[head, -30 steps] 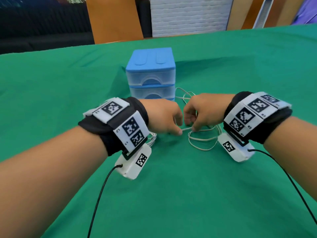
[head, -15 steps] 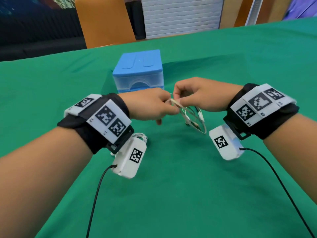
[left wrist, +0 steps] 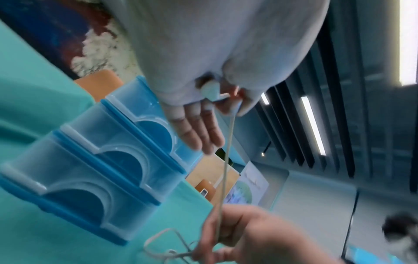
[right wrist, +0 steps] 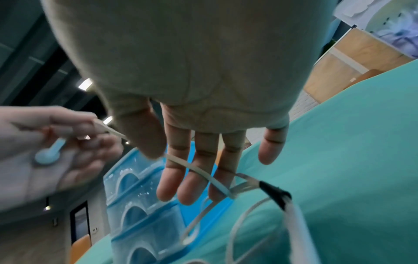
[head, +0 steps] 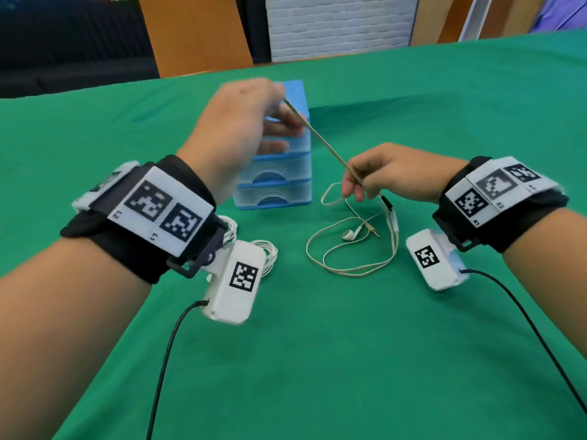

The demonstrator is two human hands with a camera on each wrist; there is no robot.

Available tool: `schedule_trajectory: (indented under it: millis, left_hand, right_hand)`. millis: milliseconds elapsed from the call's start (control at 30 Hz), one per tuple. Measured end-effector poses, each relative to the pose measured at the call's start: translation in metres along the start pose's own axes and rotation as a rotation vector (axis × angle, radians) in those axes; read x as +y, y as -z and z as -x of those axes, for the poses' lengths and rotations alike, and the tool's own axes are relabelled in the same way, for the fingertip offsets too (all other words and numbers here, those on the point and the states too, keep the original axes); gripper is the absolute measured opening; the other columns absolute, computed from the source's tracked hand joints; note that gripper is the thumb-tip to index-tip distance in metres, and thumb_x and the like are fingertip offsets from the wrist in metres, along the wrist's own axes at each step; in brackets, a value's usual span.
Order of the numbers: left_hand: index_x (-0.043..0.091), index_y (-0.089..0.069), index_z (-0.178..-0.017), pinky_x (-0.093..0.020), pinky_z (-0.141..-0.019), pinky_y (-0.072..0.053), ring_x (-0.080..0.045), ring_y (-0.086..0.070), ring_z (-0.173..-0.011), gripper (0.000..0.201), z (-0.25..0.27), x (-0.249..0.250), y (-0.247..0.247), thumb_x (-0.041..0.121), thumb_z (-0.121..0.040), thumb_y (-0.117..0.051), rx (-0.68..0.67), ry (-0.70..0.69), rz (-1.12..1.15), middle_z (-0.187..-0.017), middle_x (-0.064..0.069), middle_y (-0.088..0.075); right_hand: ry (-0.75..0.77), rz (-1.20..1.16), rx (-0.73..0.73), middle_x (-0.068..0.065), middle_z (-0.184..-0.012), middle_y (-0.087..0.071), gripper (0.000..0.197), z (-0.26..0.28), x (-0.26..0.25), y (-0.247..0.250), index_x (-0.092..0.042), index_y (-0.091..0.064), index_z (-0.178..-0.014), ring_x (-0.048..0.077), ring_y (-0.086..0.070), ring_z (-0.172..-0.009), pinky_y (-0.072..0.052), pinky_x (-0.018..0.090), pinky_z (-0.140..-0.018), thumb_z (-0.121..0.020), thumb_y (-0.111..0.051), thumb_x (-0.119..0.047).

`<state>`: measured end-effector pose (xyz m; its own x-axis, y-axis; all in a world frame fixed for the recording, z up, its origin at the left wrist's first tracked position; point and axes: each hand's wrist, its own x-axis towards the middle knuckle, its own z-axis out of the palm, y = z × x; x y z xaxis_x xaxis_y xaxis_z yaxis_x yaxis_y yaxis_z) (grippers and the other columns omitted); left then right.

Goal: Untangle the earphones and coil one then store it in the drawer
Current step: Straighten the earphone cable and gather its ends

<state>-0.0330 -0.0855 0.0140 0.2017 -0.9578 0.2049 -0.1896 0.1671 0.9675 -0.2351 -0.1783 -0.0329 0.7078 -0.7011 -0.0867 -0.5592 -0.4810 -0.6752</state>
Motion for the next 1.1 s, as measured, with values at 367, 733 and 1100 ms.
schedule_trajectory:
  millis: [367,733,1100]
  left_hand:
    - [0.022,-0.031,-0.065,-0.02,-0.038,-0.02,-0.009,-0.015,-0.044,0.039,0.008,0.007,0.024,0.03,-0.102,-0.041,0.123,0.095,0.435,-0.06,0.004,-0.026]
    - [0.017,-0.053,-0.06,-0.031,-0.078,-0.045,-0.016,-0.067,-0.092,0.04,0.015,-0.004,-0.007,0.023,-0.1,-0.052,-0.178,0.082,-0.188,-0.096,-0.013,-0.075]
    - [0.018,-0.043,-0.127,-0.022,-0.067,-0.051,-0.01,-0.069,-0.079,0.054,0.016,-0.003,-0.016,0.024,-0.086,-0.078,-0.244,0.016,-0.343,-0.097,-0.008,-0.075]
  right_hand:
    - [-0.039,0.264,0.297,0.004,-0.087,-0.059,0.014,-0.013,0.009,0.008,-0.022,-0.071,-0.082,0.022,-0.054,-0.084,-0.043,0.032,-0.076,-0.088,-0.073,-0.034]
    - [0.148,0.215,0.426,0.015,-0.086,-0.062,0.017,-0.003,-0.018,0.024,-0.014,-0.064,-0.074,0.024,-0.055,-0.08,-0.044,0.041,-0.079,-0.086,-0.068,-0.027]
    - [0.394,0.191,0.288,0.008,-0.1,-0.06,0.007,0.015,-0.064,0.02,-0.029,-0.06,-0.069,0.024,-0.057,-0.096,-0.044,0.039,-0.09,-0.073,-0.059,-0.035]
